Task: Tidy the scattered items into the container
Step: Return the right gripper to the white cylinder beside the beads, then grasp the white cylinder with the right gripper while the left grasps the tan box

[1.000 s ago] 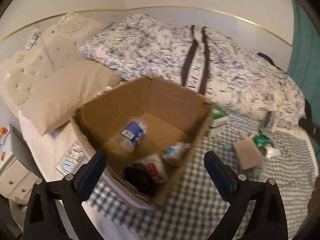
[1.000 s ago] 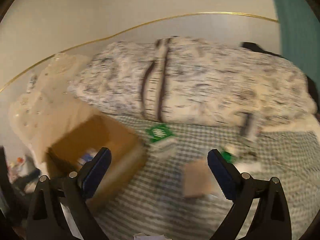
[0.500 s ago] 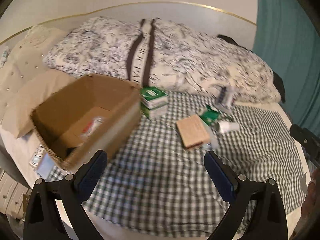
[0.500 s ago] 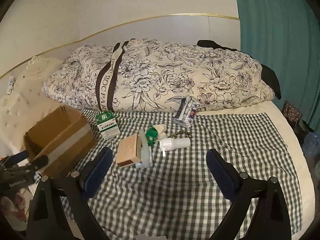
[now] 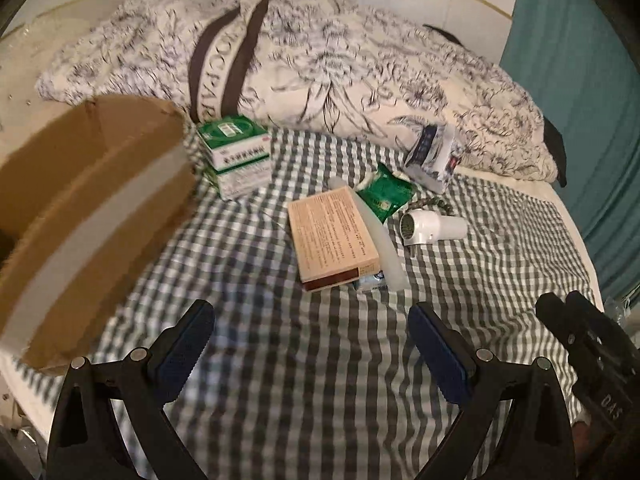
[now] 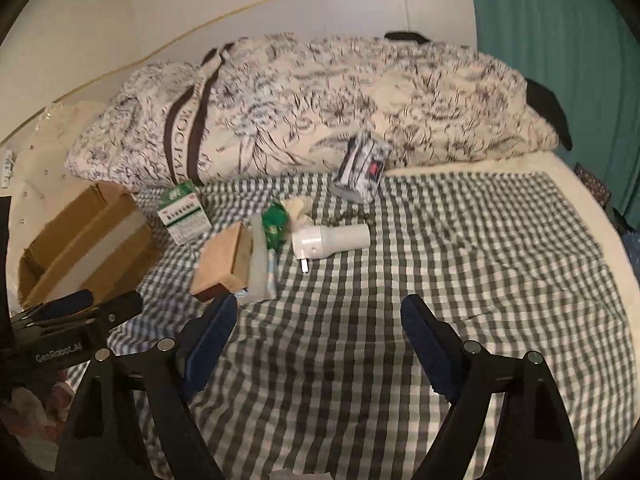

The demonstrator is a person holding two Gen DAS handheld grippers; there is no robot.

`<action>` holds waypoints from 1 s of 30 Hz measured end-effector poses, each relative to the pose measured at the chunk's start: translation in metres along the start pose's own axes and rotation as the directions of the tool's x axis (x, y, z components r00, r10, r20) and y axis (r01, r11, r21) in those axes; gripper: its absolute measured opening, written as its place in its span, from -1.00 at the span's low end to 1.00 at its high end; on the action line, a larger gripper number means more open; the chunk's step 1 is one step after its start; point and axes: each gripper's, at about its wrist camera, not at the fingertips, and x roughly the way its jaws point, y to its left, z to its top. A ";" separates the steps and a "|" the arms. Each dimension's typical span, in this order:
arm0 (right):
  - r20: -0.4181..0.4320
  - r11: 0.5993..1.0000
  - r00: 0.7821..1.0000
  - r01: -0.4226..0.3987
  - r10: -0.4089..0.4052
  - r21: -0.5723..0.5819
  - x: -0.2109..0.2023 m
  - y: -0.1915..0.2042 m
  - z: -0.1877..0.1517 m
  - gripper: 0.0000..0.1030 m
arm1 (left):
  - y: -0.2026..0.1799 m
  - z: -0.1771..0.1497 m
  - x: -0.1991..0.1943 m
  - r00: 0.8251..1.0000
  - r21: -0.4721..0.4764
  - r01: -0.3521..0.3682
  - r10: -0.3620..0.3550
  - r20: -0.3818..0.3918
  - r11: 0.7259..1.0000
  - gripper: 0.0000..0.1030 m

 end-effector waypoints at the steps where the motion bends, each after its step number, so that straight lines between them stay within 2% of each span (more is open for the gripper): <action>1: -0.010 1.000 1.000 -0.002 0.002 -0.001 0.008 -0.001 0.002 0.65 | 0.000 0.003 0.010 1.000 -0.007 0.003 -0.003 -0.013 1.000 0.94; 7: -0.029 1.000 0.999 0.029 -0.029 -0.012 0.070 -0.008 0.025 0.99 | 0.003 0.019 0.056 0.998 -0.034 0.021 -0.023 -0.050 0.999 0.94; 9: -0.029 0.999 0.999 0.040 -0.041 -0.019 0.091 -0.007 0.033 1.00 | 0.003 0.025 0.069 0.998 -0.031 0.024 -0.026 -0.054 0.999 0.94; 11: -0.049 0.999 0.999 0.014 -0.015 -0.036 0.114 -0.005 0.039 1.00 | 0.001 0.029 0.078 0.998 -0.027 0.035 -0.036 -0.059 0.999 0.94; 14: -0.055 0.996 0.998 0.035 -0.040 -0.078 0.139 0.001 0.044 1.00 | -0.002 0.034 0.089 0.997 -0.016 0.050 -0.051 -0.061 0.999 0.94; 18: -0.022 0.983 0.993 0.112 -0.117 -0.142 0.165 0.011 0.047 1.00 | -0.006 0.038 0.103 0.997 -0.010 0.051 -0.052 -0.065 0.999 0.94; 22: 0.003 0.971 0.988 0.149 -0.151 -0.186 0.182 0.016 0.049 1.00 | -0.012 0.037 0.117 0.997 -0.004 0.017 -0.017 -0.072 1.000 0.94; 26: -0.020 0.970 0.989 0.140 -0.147 -0.199 0.196 0.013 0.043 1.00 | -0.015 0.036 0.129 0.997 -0.006 -0.008 0.008 -0.081 1.000 0.94; 30: -0.077 0.986 0.991 0.100 -0.111 -0.133 0.209 -0.002 0.043 1.00 | -0.012 0.034 0.136 0.996 -0.027 -0.003 0.000 -0.088 1.000 0.94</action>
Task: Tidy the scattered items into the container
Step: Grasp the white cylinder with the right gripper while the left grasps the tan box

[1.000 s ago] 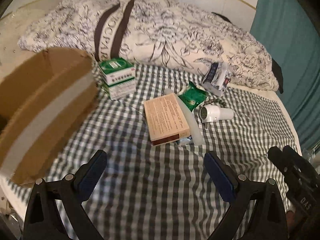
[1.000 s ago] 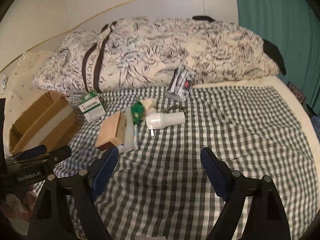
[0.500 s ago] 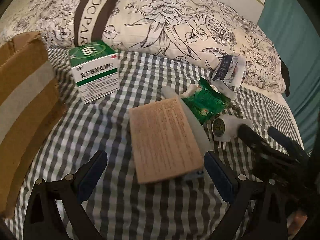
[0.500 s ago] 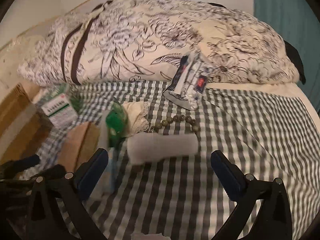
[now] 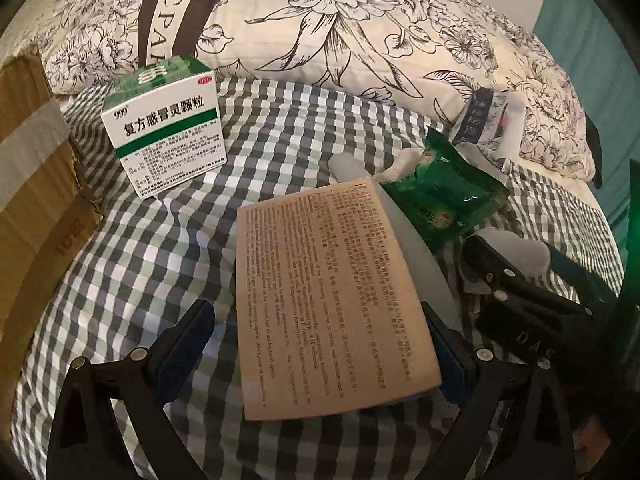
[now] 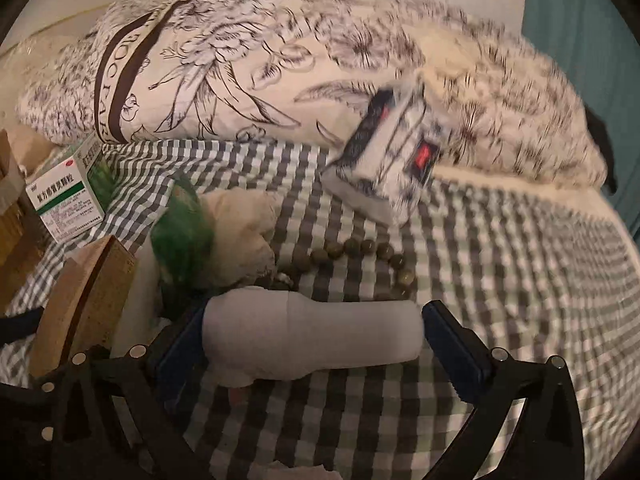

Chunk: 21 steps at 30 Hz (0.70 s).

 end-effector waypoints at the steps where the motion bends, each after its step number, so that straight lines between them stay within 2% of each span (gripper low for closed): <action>1: -0.009 1.000 1.000 -0.007 0.007 0.014 0.002 -0.003 0.000 1.00 | 0.001 0.000 0.000 1.000 -0.003 0.007 -0.007 -0.001 1.000 0.87; 2: -0.020 1.000 1.000 -0.016 0.017 0.027 0.005 -0.005 -0.001 1.00 | 0.002 0.000 0.000 1.000 -0.005 0.019 -0.019 -0.001 1.000 0.69; 4: -0.039 0.999 0.999 -0.031 0.033 0.044 0.008 -0.007 -0.001 1.00 | 0.002 0.001 -0.003 0.999 -0.012 0.036 -0.036 0.005 0.999 0.52; 7: -0.038 0.999 0.999 -0.038 0.039 0.038 0.008 -0.005 -0.002 0.94 | 0.000 0.000 -0.005 1.000 0.002 0.026 -0.026 0.005 1.000 0.52; 16: -0.023 0.999 0.999 -0.033 0.033 0.017 0.007 -0.002 -0.002 0.94 | 0.012 -0.009 -0.034 0.999 0.050 -0.026 0.024 0.040 0.998 0.49; 21: -0.025 1.000 1.000 0.015 -0.015 -0.002 0.006 0.002 -0.001 0.94 | 0.036 -0.030 -0.064 0.997 0.076 -0.073 0.070 0.039 0.994 0.48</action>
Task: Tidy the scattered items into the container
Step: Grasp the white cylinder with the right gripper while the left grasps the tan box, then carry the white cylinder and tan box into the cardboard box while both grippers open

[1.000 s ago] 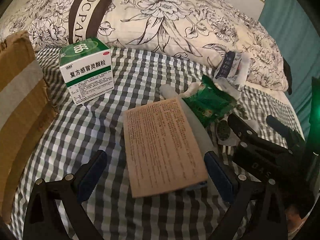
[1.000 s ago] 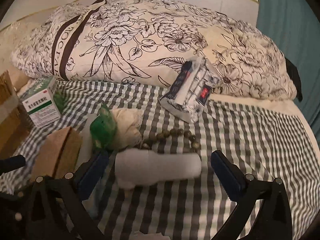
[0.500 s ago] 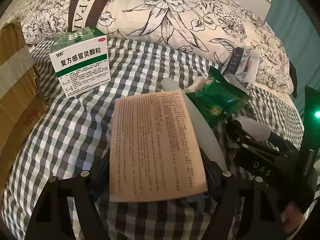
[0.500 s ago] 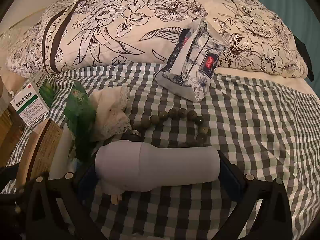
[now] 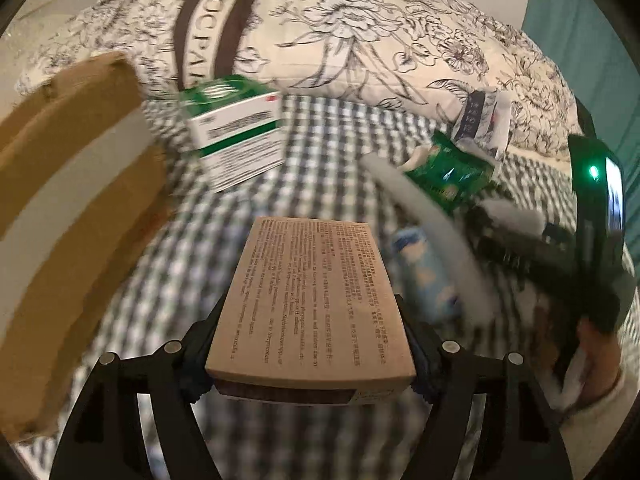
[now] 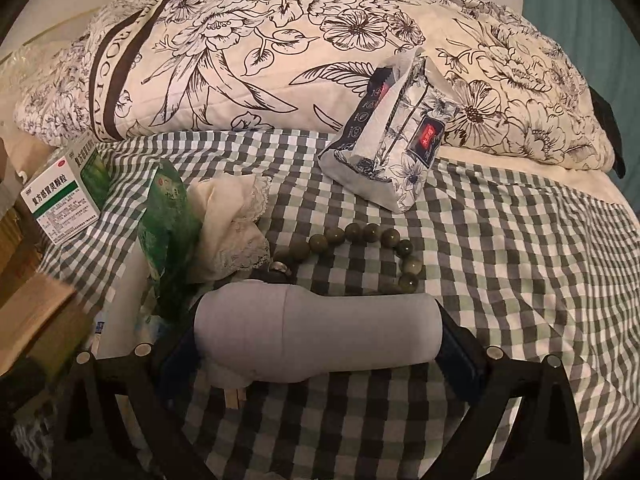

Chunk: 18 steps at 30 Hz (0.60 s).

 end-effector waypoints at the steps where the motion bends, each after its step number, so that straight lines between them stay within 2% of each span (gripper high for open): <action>1: 0.003 1.000 1.000 0.027 -0.027 -0.003 -0.002 0.001 0.000 0.94 | 0.006 -0.005 -0.007 1.000 0.000 -0.007 0.007 0.003 1.000 0.48; 3: 0.029 0.997 0.996 0.083 -0.083 -0.002 -0.017 0.003 -0.004 0.94 | 0.022 -0.014 -0.020 1.000 -0.022 -0.012 0.012 0.006 1.000 0.48; 7: 0.035 0.996 0.996 0.088 -0.088 0.014 -0.051 0.004 -0.018 0.94 | 0.042 -0.027 -0.042 0.999 -0.054 -0.026 0.027 0.017 0.998 0.48; 11: 0.034 0.999 0.999 0.011 -0.013 0.049 -0.093 0.008 -0.031 0.94 | 0.053 -0.034 -0.067 0.998 -0.075 -0.041 0.044 0.039 0.996 0.48; 18: 0.065 0.998 0.996 -0.061 0.062 -0.021 -0.168 0.036 -0.034 0.94 | 0.061 -0.040 -0.120 0.994 -0.097 -0.048 0.058 0.095 0.994 0.48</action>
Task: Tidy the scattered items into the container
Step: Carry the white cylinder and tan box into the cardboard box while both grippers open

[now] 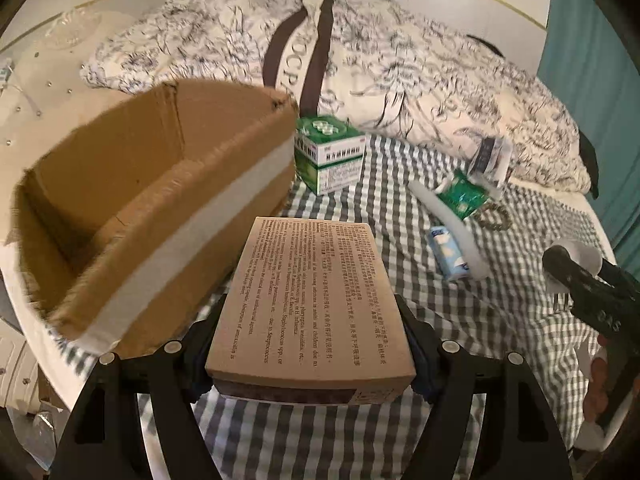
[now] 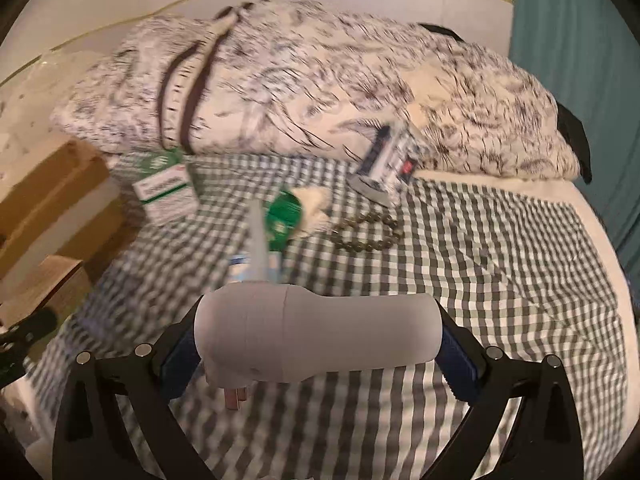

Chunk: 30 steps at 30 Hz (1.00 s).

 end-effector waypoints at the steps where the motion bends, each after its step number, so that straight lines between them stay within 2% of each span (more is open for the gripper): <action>1: 0.009 1.000 1.000 -0.008 0.008 -0.007 -0.009 0.004 0.001 0.94 | 0.002 0.000 -0.009 1.000 -0.001 0.000 0.000 0.011 1.000 0.48; 5: 0.040 0.999 0.998 -0.040 0.041 -0.018 -0.046 0.016 0.003 0.94 | 0.010 -0.001 -0.039 0.999 -0.009 -0.009 0.010 0.047 1.000 0.48; 8: 0.055 0.995 0.994 -0.094 0.095 -0.021 -0.071 0.030 0.004 0.94 | 0.018 0.000 -0.059 0.997 -0.018 -0.014 0.015 0.074 1.000 0.48; 17: 0.103 0.972 0.971 -0.204 0.216 -0.115 -0.121 0.101 0.012 0.94 | 0.057 0.011 -0.096 0.989 -0.052 -0.032 0.039 0.140 0.998 0.48; 23: 0.115 0.952 0.951 -0.269 0.286 -0.149 -0.122 0.148 0.028 0.94 | 0.097 0.028 -0.095 0.984 -0.089 -0.066 0.080 0.159 0.994 0.48; 30: 0.111 0.919 0.921 -0.353 0.374 -0.175 -0.094 0.204 0.070 0.94 | 0.144 0.049 -0.067 0.983 -0.125 -0.095 0.113 0.145 0.988 0.48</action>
